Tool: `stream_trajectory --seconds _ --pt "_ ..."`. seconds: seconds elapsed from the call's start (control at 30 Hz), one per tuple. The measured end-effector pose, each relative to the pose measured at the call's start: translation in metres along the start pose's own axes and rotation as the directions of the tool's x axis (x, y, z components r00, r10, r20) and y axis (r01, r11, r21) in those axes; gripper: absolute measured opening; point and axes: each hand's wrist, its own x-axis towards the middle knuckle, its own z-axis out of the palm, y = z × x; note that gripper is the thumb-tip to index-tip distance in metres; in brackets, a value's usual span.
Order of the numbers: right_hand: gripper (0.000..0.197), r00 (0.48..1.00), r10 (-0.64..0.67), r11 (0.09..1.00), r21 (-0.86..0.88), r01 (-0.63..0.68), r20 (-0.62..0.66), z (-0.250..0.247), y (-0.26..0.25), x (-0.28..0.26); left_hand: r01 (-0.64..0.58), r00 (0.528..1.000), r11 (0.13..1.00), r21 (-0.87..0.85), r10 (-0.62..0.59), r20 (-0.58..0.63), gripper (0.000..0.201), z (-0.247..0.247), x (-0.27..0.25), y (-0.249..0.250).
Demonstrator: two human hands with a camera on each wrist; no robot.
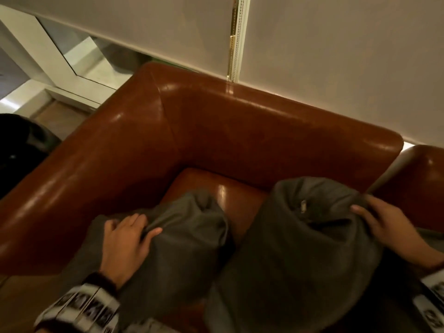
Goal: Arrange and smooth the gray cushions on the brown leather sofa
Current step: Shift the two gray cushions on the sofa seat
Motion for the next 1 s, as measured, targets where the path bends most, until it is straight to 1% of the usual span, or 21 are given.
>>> stream_trajectory --seconds 0.03,0.1,0.17,0.2,0.23,0.27,0.3,0.33,0.37,0.4,0.43,0.5,0.57,0.63,0.67,0.73,0.8,0.83,0.9,0.97,1.0 --pt "0.049 0.997 -0.003 0.999 -0.034 0.000 -0.078 -0.015 0.001 -0.004 0.016 0.999 0.999 -0.028 -0.017 -0.048 0.057 -0.013 -0.010 -0.002" --pt "0.050 0.971 -0.010 0.991 -0.133 -0.023 -0.238 -0.033 -0.006 0.000 0.045 0.991 0.996 -0.079 -0.055 -0.124 0.058 -0.023 -0.021 -0.004" --pt "0.045 0.935 -0.148 0.953 -0.298 0.049 -0.322 -0.032 -0.033 0.019 0.112 0.987 0.993 -0.048 -0.117 -0.114 0.062 -0.020 -0.017 -0.004" --pt "0.045 0.927 -0.215 0.913 -0.400 0.079 -0.307 -0.021 -0.047 0.030 0.164 0.982 0.986 -0.034 -0.167 -0.083 0.064 -0.015 -0.010 -0.006" --pt "0.051 0.941 -0.221 0.879 -0.471 0.079 -0.256 -0.004 -0.057 0.043 0.252 0.967 0.966 -0.051 -0.253 -0.021 0.066 -0.012 -0.002 -0.009" --pt "0.064 0.970 -0.156 0.867 -0.497 0.043 -0.189 0.014 -0.067 0.053 0.350 0.937 0.933 -0.087 -0.346 0.050 0.068 -0.010 0.007 -0.012" --pt "0.083 0.993 -0.057 0.871 -0.491 -0.002 -0.104 0.032 -0.073 0.059 0.446 0.890 0.890 -0.099 -0.428 0.157 0.078 -0.009 0.017 -0.019" --pt "0.104 0.999 0.042 0.871 -0.491 -0.030 0.015 0.049 -0.070 0.066 0.500 0.849 0.860 -0.103 -0.463 0.256 0.097 -0.008 0.024 -0.027" --pt "0.123 0.987 0.092 0.851 -0.525 -0.012 0.128 0.066 -0.066 0.067 0.525 0.814 0.847 -0.078 -0.474 0.334 0.113 -0.009 0.029 -0.035" --pt "0.133 0.970 0.113 0.821 -0.570 0.030 0.213 0.080 -0.059 0.063 0.527 0.793 0.849 -0.039 -0.475 0.381 0.119 -0.010 0.033 -0.043" --pt "0.136 0.964 0.105 0.796 -0.601 0.067 0.246 0.091 -0.055 0.056 0.515 0.786 0.857 -0.009 -0.468 0.404 0.117 -0.012 0.034 -0.048" --pt "0.133 0.977 0.108 0.805 -0.593 0.021 0.181 0.097 -0.057 0.048 0.483 0.805 0.875 0.000 -0.444 0.393 0.108 -0.014 0.036 -0.053" --pt "0.115 0.991 0.098 0.824 -0.566 -0.030 0.089 0.092 -0.065 0.049 0.430 0.845 0.902 0.032 -0.415 0.338 0.095 -0.013 0.034 -0.046" --pt "0.090 0.998 0.048 0.834 -0.551 -0.020 0.037 0.084 -0.075 0.054 0.380 0.889 0.923 0.058 -0.382 0.252 0.083 -0.012 0.032 -0.036" --pt "0.082 1.000 0.025 0.846 -0.533 -0.015 0.012 0.078 -0.079 0.057 0.375 0.900 0.926 0.048 -0.376 0.222 0.080 -0.015 0.032 -0.031" --pt "0.076 0.999 -0.022 0.870 -0.493 -0.001 -0.041 0.063 -0.083 0.061 0.389 0.905 0.921 0.018 -0.385 0.179 0.079 -0.024 0.036 -0.025" --pt "0.080 0.996 -0.045 0.884 -0.467 0.006 -0.072 0.055 -0.084 0.062 0.405 0.903 0.914 0.016 -0.403 0.148 0.081 -0.033 0.043 -0.023" --pt "0.084 0.998 -0.034 0.892 -0.452 0.007 -0.051 0.056 -0.084 0.062 0.408 0.901 0.913 0.025 -0.407 0.153 0.082 -0.034 0.047 -0.022" --pt "0.095 0.997 0.034 0.906 -0.424 -0.001 0.070 0.069 -0.087 0.061 0.398 0.885 0.916 0.040 -0.396 0.244 0.087 -0.029 0.052 -0.019" --pt "0.105 0.970 0.127 0.894 -0.447 -0.021 0.208 0.093 -0.091 0.062 0.406 0.844 0.912 0.063 -0.400 0.356 0.091 -0.016 0.052 -0.018" --pt "0.106 0.962 0.151 0.880 -0.474 -0.027 0.226 0.103 -0.094 0.063 0.425 0.829 0.902 0.075 -0.421 0.368 0.091 -0.011 0.051 -0.021"
